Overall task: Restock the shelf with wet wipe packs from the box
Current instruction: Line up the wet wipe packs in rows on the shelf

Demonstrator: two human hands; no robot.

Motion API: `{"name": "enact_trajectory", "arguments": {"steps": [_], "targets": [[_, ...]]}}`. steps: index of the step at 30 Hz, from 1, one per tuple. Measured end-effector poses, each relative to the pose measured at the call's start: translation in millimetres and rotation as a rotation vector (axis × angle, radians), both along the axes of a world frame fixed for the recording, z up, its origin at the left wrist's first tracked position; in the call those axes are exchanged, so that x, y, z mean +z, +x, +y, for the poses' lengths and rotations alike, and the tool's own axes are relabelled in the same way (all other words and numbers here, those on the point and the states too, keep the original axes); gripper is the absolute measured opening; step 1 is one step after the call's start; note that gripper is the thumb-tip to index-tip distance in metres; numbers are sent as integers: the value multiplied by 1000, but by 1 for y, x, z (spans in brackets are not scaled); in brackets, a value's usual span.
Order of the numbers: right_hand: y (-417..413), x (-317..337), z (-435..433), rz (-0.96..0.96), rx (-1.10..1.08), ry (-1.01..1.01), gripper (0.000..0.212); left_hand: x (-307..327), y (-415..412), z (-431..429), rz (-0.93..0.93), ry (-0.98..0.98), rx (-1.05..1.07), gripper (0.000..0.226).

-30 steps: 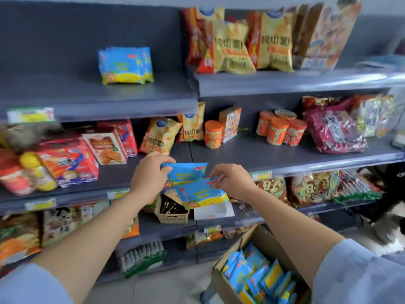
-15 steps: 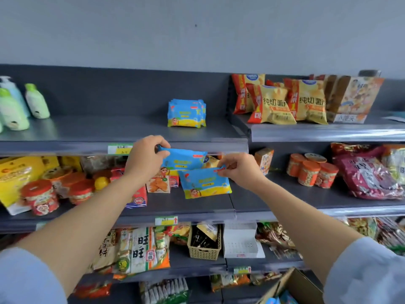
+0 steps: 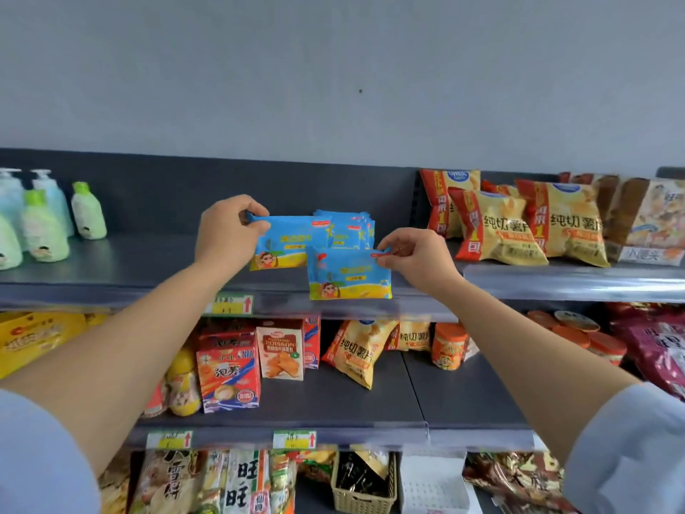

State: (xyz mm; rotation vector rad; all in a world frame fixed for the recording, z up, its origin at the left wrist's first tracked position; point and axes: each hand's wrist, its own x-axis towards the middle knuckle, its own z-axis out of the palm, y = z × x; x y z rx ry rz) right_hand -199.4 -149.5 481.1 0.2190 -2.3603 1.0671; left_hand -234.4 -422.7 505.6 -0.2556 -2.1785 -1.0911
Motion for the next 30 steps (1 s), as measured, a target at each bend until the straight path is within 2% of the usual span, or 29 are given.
{"name": "enact_trajectory", "arguments": {"steps": [6, 13, 19, 26, 30], "targets": [[-64, 11, 18, 0, 7, 5, 11, 19, -51, 8, 32, 37, 58, 12], [-122, -1, 36, -86, -39, 20, 13, 19, -87, 19, 2, 96, 58, 11], [-151, -13, 40, -128, -57, 6, 13, 4, -110, 22, -76, 118, 4, 17], [-173, -13, 38, -152, -78, 28, 14, 14, -126, 19, -15, 151, 84, 12], [-182, -12, 35, -147, -111, 45, 14, 16, -132, 15, -35, 140, 25, 14]]}}
